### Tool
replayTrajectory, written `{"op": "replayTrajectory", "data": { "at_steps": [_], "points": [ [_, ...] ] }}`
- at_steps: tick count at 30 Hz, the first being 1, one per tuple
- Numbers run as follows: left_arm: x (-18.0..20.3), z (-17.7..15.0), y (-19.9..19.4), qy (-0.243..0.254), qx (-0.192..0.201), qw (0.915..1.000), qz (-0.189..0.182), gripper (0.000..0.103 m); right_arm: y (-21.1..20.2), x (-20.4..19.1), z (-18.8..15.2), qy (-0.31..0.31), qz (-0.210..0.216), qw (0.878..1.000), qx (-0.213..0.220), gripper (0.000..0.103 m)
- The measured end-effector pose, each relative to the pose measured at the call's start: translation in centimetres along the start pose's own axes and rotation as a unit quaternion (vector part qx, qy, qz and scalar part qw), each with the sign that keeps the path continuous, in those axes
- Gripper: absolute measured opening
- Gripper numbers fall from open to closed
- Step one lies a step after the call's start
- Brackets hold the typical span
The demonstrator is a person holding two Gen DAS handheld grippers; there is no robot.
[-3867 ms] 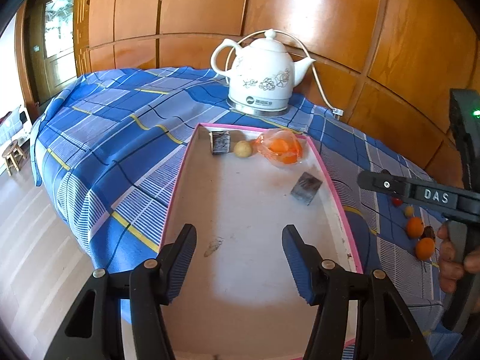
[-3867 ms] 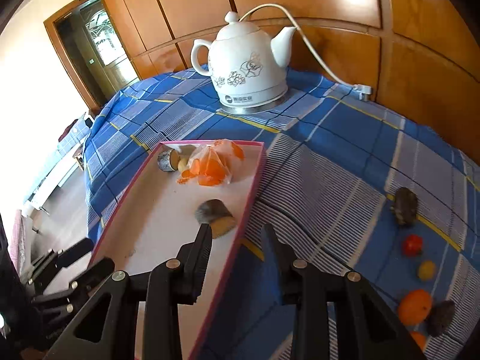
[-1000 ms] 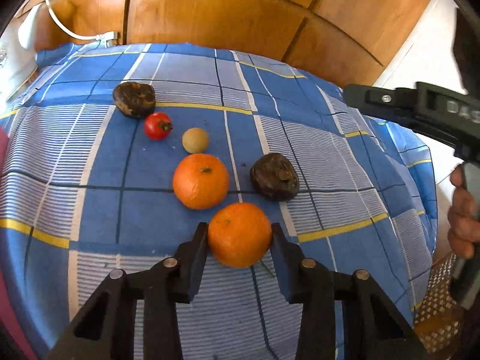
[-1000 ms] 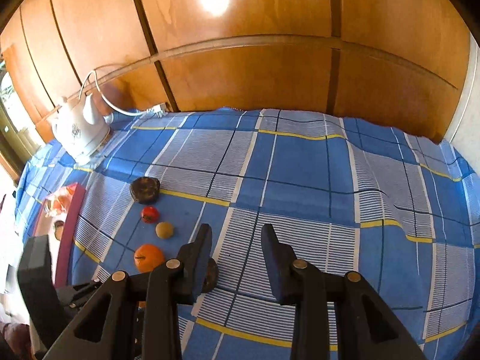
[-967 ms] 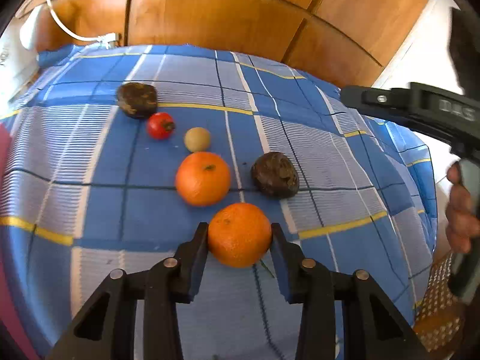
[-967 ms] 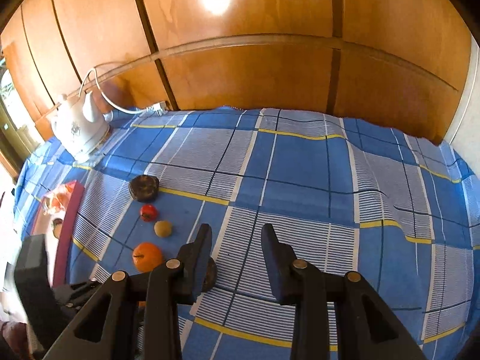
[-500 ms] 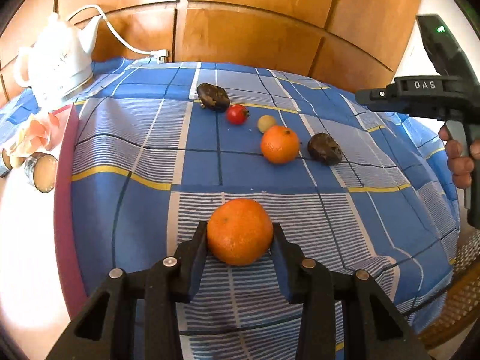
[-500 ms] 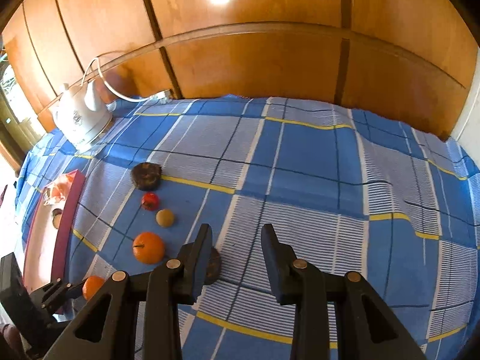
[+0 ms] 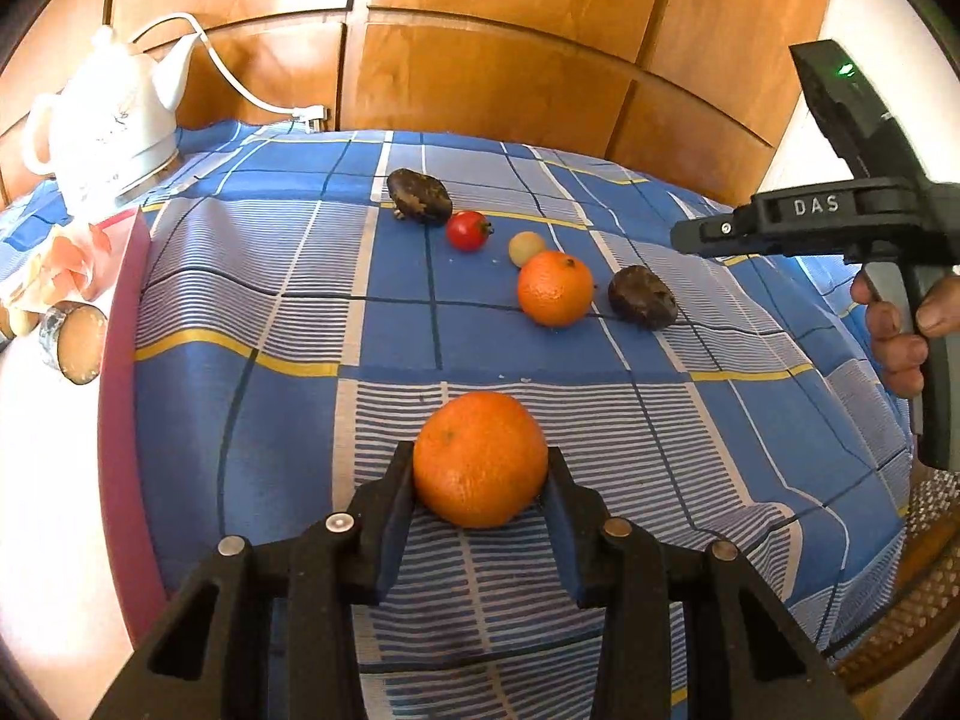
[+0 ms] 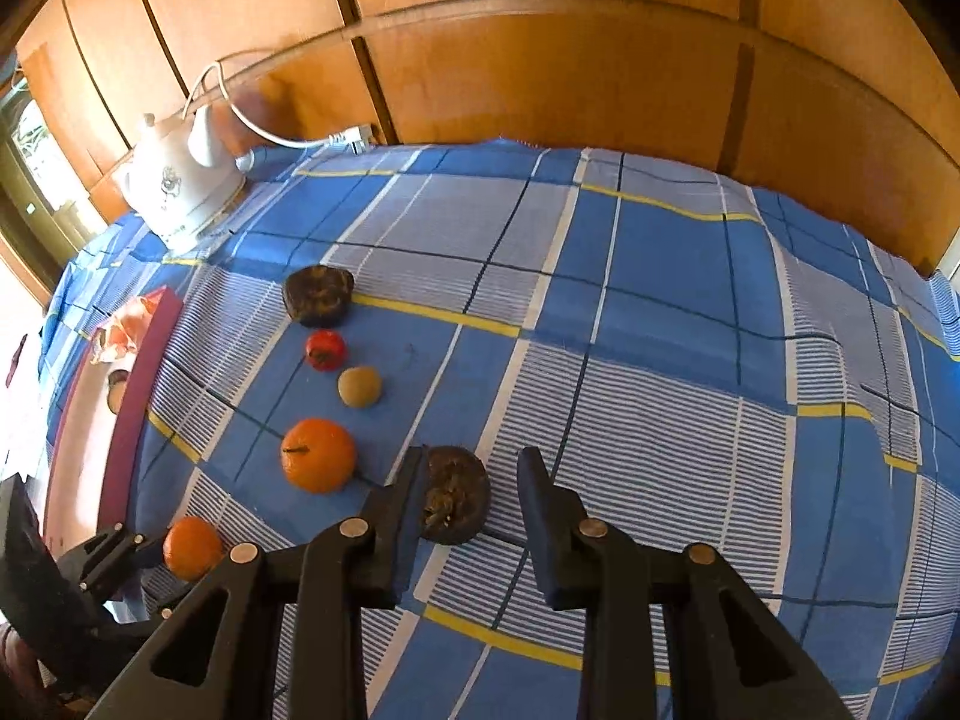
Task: Organize fruits
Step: 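Lift the orange with left tool while right tool grasps the red tomato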
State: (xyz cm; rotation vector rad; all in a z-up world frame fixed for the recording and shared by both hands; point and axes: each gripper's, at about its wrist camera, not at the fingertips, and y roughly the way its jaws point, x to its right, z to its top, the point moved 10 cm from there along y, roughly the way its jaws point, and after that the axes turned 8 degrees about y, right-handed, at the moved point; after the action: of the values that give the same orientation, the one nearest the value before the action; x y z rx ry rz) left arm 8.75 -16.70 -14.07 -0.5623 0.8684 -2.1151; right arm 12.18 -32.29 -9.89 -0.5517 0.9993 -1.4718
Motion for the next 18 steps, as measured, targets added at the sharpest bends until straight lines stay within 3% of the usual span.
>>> {"op": "replayTrajectory", "data": {
  "at_steps": [3, 10, 14, 18],
  "points": [
    [0.0, 0.0, 0.0, 0.001, 0.000, 1.0000, -0.001, 0.041, 0.3, -0.6, -0.2, -0.010, 0.000, 1.000, -0.008, 0.031],
    [-0.2, -0.1, -0.1, -0.007, 0.005, 0.9999, -0.010, 0.041, 1.6, -6.6, 1.7, -0.052, 0.044, 0.998, -0.011, 0.031],
    [-0.2, -0.1, -0.1, -0.013, 0.006, 0.9998, -0.016, 0.041, 4.1, -9.4, 2.6, -0.079, 0.042, 0.996, -0.028, 0.033],
    [-0.2, -0.1, -0.1, -0.015, 0.009, 0.9997, -0.018, 0.041, 6.6, -10.7, 3.4, -0.111, 0.014, 0.993, -0.037, 0.034]
  ]
}}
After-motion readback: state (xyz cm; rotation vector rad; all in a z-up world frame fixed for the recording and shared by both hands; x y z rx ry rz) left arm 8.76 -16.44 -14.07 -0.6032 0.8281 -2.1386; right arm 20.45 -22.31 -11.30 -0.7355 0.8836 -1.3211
